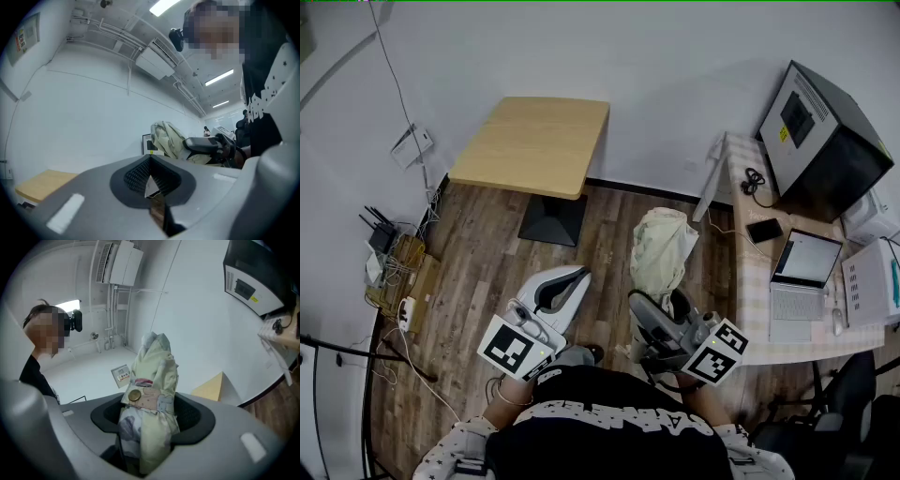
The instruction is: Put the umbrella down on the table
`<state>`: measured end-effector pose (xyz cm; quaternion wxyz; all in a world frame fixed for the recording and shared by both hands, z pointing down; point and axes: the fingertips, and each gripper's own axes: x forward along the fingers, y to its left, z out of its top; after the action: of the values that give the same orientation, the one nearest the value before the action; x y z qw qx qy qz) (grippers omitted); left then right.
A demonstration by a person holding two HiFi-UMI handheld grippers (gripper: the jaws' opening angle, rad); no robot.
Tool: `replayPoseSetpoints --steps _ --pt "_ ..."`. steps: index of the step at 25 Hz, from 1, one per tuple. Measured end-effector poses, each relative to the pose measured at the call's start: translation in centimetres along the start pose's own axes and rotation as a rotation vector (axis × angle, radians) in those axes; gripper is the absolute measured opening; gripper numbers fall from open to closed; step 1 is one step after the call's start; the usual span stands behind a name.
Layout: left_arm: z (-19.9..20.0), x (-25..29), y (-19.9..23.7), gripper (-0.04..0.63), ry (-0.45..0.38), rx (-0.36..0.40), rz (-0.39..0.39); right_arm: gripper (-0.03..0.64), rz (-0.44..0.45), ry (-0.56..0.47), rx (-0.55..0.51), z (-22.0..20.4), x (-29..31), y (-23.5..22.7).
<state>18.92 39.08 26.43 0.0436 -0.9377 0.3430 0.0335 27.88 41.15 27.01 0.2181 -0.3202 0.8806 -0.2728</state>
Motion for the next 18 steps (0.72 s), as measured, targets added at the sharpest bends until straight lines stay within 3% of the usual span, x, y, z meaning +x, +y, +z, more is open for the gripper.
replayPoseSetpoints --steps 6,18 --pt "-0.1 -0.2 -1.7 -0.005 0.01 -0.008 0.006 0.298 -0.005 -0.005 0.016 0.0 -1.7 0.0" --pt "-1.3 -2.3 -3.8 -0.005 0.108 -0.005 0.032 0.298 -0.017 -0.007 0.008 -1.5 -3.7 -0.2"
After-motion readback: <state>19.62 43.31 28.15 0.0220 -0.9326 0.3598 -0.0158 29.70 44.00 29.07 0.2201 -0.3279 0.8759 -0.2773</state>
